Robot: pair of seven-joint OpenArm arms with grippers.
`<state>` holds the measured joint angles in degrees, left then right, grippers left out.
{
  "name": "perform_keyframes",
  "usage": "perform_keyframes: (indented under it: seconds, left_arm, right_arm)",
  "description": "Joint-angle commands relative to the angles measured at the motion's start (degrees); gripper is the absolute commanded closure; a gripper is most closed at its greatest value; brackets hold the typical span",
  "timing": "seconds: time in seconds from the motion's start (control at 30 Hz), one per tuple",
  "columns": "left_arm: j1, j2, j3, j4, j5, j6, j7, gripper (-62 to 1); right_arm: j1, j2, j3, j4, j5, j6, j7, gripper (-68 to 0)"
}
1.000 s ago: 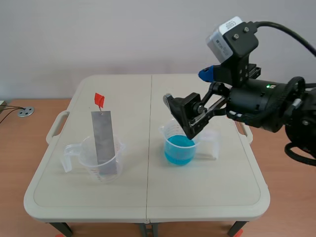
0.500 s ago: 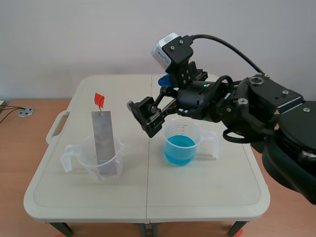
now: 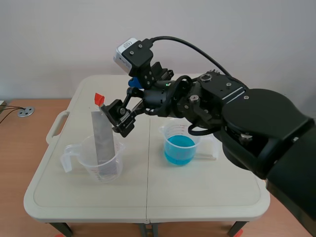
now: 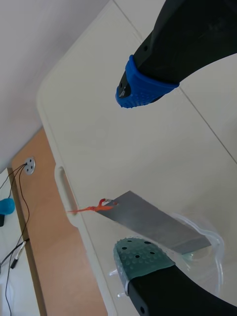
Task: Hold the metal plate by the orange handle, dip it into the blue solution, take it out and point at it, then put the plate back in the beaker on the left.
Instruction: 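Lift the metal plate out of the left beaker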
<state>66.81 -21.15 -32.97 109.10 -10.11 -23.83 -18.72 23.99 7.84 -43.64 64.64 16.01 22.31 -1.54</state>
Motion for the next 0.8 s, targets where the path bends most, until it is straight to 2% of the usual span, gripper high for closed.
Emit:
perform_keyframes:
  seconds: [0.0, 0.3, 0.53, 0.77]
  left_arm:
    - [-0.2, 0.2, 0.1, 0.3, -0.7, 0.1, -0.8, -3.1]
    - [-0.3, 0.2, 0.1, 0.3, -0.7, 0.1, -0.8, -3.1]
    - [-0.3, 0.2, 0.1, 0.3, -0.7, 0.1, -0.8, -3.1]
    - [-0.3, 0.2, 0.1, 0.3, -0.7, 0.1, -0.8, -3.1]
  right_arm:
    - [1.9, -1.2, -0.5, -0.3, 0.1, 0.1, 0.9, -53.5]
    - [3.8, -5.5, -2.2, -7.5, -4.1, 0.0, 7.1, -53.5]
    - [5.5, -6.6, -2.2, -10.3, -4.1, -0.2, 10.1, -51.2]
    - [5.6, -7.5, -2.2, -10.8, -5.4, -0.2, 10.3, -47.8]
